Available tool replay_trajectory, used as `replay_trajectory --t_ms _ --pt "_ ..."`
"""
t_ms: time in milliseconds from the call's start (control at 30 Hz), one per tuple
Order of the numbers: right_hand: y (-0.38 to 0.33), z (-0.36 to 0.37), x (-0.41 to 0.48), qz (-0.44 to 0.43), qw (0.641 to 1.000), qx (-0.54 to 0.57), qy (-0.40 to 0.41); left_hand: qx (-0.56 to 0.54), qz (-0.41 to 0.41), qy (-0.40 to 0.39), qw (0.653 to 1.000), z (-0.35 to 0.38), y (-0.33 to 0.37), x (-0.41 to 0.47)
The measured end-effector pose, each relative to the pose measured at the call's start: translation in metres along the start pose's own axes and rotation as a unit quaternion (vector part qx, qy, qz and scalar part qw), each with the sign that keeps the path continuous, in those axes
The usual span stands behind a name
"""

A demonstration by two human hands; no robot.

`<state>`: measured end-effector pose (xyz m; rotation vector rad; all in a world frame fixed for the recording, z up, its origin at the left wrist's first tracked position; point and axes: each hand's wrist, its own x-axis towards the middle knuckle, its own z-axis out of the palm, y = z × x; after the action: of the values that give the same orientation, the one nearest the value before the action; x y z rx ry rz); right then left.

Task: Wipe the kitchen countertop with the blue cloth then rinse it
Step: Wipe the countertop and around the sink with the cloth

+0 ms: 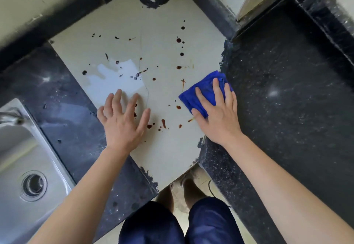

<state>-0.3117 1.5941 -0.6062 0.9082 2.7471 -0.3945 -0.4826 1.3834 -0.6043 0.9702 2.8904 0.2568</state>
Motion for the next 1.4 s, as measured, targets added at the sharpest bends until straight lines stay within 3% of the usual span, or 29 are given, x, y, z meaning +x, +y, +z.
replay_trajectory --t_ms 200,500,700,833,1133,1233,1400 --pt "-0.013 -0.019 0.042 0.018 0.999 -0.022 -0.022 -0.018 -0.015 -0.039 0.999 -0.003 0.002 0.013" --pt "-0.058 -0.047 0.194 0.050 0.999 0.003 -0.022 -0.014 -0.022 -0.066 0.997 -0.006 0.004 0.013" --pt "-0.043 -0.012 0.091 -0.010 0.998 0.035 0.047 -0.026 -0.017 -0.055 0.998 -0.005 0.005 0.015" --pt "-0.037 -0.009 0.064 -0.014 0.999 0.028 0.022 -0.029 -0.013 -0.053 0.998 -0.005 0.003 0.016" --pt "-0.061 -0.067 0.239 0.049 0.998 0.028 -0.035 -0.032 -0.010 -0.062 0.998 -0.007 0.001 0.017" --pt "-0.079 -0.066 0.266 0.067 0.997 0.028 -0.019 -0.030 -0.008 -0.054 0.998 -0.006 0.000 0.017" --pt "-0.065 -0.046 0.192 -0.066 0.998 0.005 0.022 -0.035 -0.004 -0.053 0.998 -0.006 0.000 0.017"
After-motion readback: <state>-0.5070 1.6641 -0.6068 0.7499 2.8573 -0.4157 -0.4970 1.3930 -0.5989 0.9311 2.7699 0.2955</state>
